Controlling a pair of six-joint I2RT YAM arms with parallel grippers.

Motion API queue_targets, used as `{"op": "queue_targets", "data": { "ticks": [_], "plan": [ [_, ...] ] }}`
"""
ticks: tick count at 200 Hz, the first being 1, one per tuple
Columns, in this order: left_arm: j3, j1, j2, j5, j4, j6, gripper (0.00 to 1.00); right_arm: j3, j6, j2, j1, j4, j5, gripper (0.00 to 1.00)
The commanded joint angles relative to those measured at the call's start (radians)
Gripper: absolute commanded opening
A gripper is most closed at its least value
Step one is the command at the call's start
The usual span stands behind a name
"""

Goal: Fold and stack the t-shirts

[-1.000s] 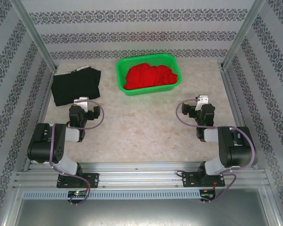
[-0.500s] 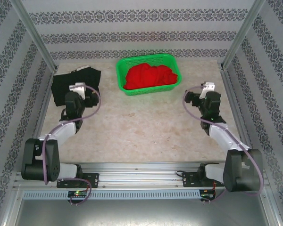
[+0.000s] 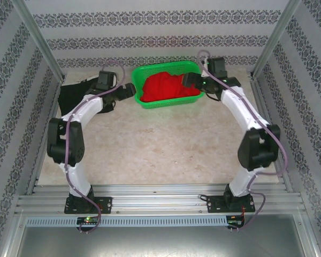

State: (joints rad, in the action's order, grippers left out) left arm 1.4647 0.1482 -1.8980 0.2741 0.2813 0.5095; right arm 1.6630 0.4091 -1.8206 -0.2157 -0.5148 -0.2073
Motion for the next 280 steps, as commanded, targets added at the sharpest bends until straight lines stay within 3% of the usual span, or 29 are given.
{"op": "queue_targets", "data": {
  "ticks": [1,102,147,190,217,253,273,280],
  "plan": [
    [0.075,0.020,-0.060,0.052,0.083,0.079,0.97,0.122,0.086,-0.129,-0.031,-0.166,-0.024,0.91],
    [0.181,0.039,-0.213,0.027,0.022,0.126,0.92,0.275,0.244,-0.385,-0.063,-0.013,0.063,0.86],
    [0.248,0.040,-0.299,0.031,0.058,0.129,0.71,0.372,0.232,-0.454,-0.076,-0.055,0.100,0.85],
    [0.280,0.039,-0.329,0.044,0.094,0.080,0.33,0.487,0.247,-0.553,-0.095,-0.090,0.163,0.85],
    [0.284,0.043,-0.323,0.051,0.104,0.060,0.24,0.612,0.250,-0.636,-0.097,-0.193,0.207,0.85],
    [0.270,0.057,-0.309,0.065,0.094,0.043,0.18,0.639,0.273,-0.686,-0.098,-0.216,0.239,0.80],
    [0.266,0.070,-0.299,0.079,0.090,0.031,0.17,0.650,0.275,-0.698,-0.097,-0.209,0.249,0.67],
    [0.266,0.075,-0.298,0.080,0.092,0.029,0.17,0.657,0.275,-0.698,-0.097,-0.209,0.255,0.54]
  ]
}}
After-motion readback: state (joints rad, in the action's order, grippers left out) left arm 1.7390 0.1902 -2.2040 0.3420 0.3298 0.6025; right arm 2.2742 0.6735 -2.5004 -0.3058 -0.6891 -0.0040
